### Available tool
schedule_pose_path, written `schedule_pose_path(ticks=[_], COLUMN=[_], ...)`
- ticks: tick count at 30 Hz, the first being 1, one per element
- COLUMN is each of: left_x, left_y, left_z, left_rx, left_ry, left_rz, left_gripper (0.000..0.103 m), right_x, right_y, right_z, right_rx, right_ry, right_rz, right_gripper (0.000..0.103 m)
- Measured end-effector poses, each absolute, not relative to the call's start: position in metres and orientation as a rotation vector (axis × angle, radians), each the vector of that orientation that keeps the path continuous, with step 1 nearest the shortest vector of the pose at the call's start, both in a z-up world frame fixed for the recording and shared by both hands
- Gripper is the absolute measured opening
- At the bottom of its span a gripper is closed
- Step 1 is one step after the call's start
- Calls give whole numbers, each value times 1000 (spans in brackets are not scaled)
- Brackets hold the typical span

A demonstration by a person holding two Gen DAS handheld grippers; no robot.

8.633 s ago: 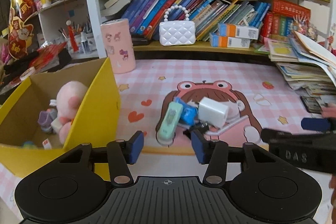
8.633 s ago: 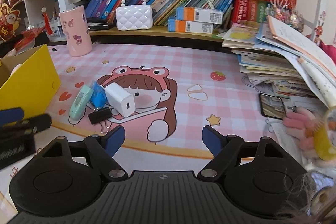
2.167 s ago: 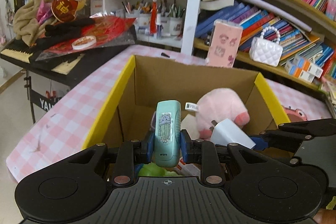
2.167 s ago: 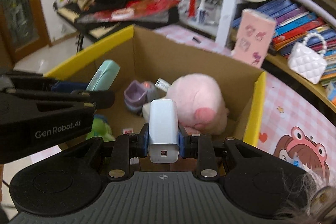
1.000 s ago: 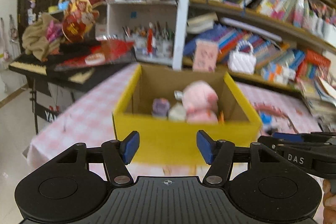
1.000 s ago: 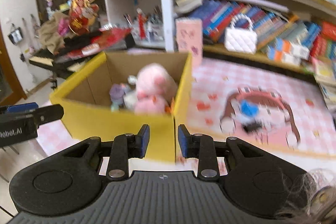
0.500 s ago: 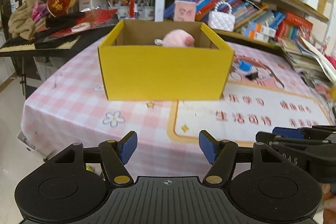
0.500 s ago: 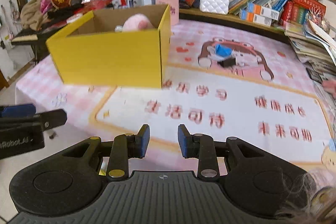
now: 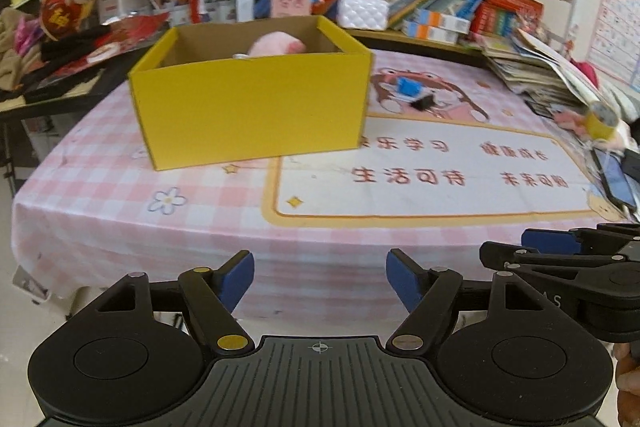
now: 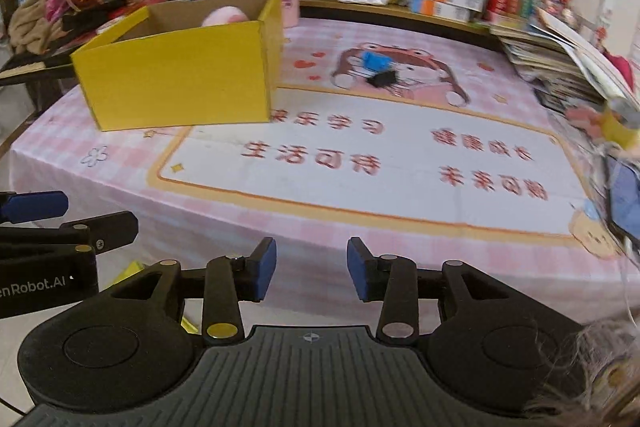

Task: Organize objects
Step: 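Withdraw both tools from the box toward the blue cloth and black clip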

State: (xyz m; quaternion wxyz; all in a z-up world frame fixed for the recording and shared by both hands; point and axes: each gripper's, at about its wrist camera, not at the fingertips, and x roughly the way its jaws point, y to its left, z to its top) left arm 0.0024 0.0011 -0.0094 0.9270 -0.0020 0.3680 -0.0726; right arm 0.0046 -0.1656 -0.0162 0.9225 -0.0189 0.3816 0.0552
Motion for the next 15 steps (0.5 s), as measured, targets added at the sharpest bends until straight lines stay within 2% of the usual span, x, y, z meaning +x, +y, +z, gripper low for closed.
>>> schedule_pose_path(ticks=[15], left_x=[19], left_y=[-78], left_z=[-8], left_rx=[100], left_ry=[729], left_rz=[-417], left_gripper=[75], right_x=[-25], right_y=[-234], right_z=[-13], right_rx=[19], right_ry=[771], right_rz=[-154], right_gripper=[40])
